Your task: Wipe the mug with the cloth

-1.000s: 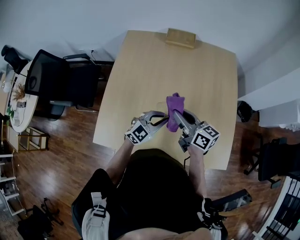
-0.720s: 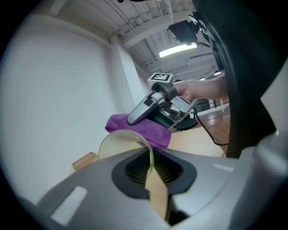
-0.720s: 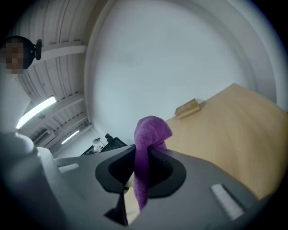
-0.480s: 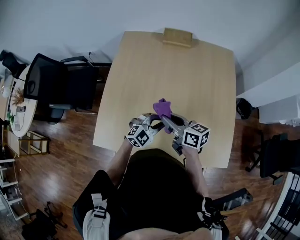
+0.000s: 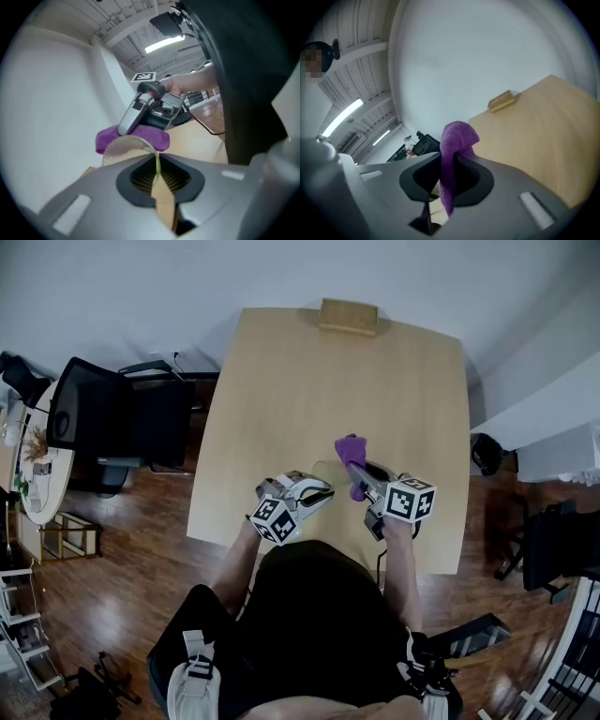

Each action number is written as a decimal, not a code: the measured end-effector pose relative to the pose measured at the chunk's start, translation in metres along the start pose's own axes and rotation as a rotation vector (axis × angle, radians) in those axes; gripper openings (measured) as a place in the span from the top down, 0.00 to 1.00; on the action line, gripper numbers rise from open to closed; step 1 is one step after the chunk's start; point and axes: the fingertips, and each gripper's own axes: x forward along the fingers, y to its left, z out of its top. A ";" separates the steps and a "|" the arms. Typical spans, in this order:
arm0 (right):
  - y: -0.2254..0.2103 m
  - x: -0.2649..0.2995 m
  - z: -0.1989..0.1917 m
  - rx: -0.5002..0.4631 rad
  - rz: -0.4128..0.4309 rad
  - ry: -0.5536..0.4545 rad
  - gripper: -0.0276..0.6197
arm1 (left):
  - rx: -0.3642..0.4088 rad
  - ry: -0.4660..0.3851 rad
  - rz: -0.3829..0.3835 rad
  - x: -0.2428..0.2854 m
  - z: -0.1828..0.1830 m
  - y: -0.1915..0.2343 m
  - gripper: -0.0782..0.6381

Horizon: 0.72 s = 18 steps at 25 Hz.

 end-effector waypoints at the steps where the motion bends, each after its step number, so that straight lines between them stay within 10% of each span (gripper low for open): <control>1: 0.011 0.006 -0.006 -0.015 0.022 0.023 0.86 | 0.017 0.016 -0.022 0.002 -0.002 -0.004 0.83; 6: 0.094 0.014 -0.015 -0.100 0.281 0.068 0.86 | -0.070 -0.027 -0.055 -0.001 -0.002 -0.010 0.83; 12: 0.067 -0.060 0.064 -0.167 0.349 -0.289 0.86 | -0.601 -0.552 -0.183 -0.066 0.068 0.029 0.83; 18: 0.101 -0.089 0.047 -0.258 0.678 -0.275 0.86 | -0.724 -0.902 -0.482 -0.123 0.117 0.030 0.83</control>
